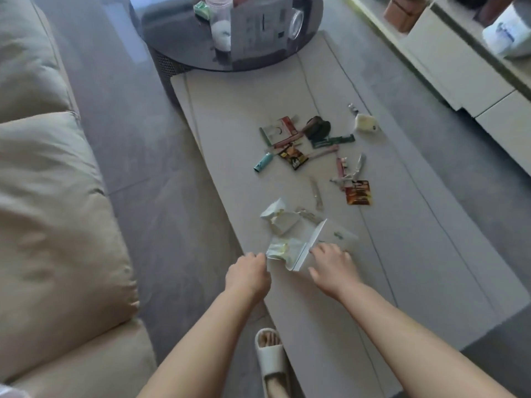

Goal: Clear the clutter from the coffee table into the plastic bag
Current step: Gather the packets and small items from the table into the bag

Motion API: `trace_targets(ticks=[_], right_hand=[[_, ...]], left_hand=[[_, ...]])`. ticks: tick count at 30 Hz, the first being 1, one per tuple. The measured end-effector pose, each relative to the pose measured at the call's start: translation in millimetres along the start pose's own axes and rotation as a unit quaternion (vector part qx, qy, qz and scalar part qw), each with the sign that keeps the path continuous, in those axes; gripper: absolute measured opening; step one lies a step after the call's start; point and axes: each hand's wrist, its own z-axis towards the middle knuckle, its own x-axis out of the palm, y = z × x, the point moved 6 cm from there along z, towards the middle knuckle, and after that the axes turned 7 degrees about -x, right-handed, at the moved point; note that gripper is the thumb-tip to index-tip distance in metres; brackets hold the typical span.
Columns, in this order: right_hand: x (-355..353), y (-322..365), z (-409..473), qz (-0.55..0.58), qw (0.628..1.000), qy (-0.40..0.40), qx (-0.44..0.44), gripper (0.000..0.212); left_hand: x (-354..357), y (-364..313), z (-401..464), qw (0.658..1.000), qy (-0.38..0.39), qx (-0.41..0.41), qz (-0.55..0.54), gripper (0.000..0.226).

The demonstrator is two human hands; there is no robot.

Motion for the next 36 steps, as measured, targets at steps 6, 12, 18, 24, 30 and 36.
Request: trace_targets(ticks=[6,12,18,24,30,36], right_hand=[[22,14,59,-0.044,0.997,0.046,-0.046,0.047],[51,17,111,-0.168,0.980,0.104,-0.029,0.070],[68,11,142,-0.230,0.964,0.132,-0.027,0.088],[79,12,152,-0.223,0.967,0.116,-0.034,0.083],[71,12,148,-0.178,0.978,0.100,-0.029,0.058],[58,17,139,-0.159,0.983,0.085,-0.044,0.059]], left_hand=[[-5,-2,62,0.998,-0.018,0.018,0.060,0.042],[6,-17,133,0.986,-0.032,0.096,0.131,0.067],[21,-44,179,0.978,-0.024,0.136,0.155,0.075],[24,-50,204,0.966,-0.025,0.161,0.201,0.081],[19,-43,202,0.980,-0.042,0.128,0.148,0.077],[23,-17,187,0.994,-0.028,0.053,0.088,0.064]])
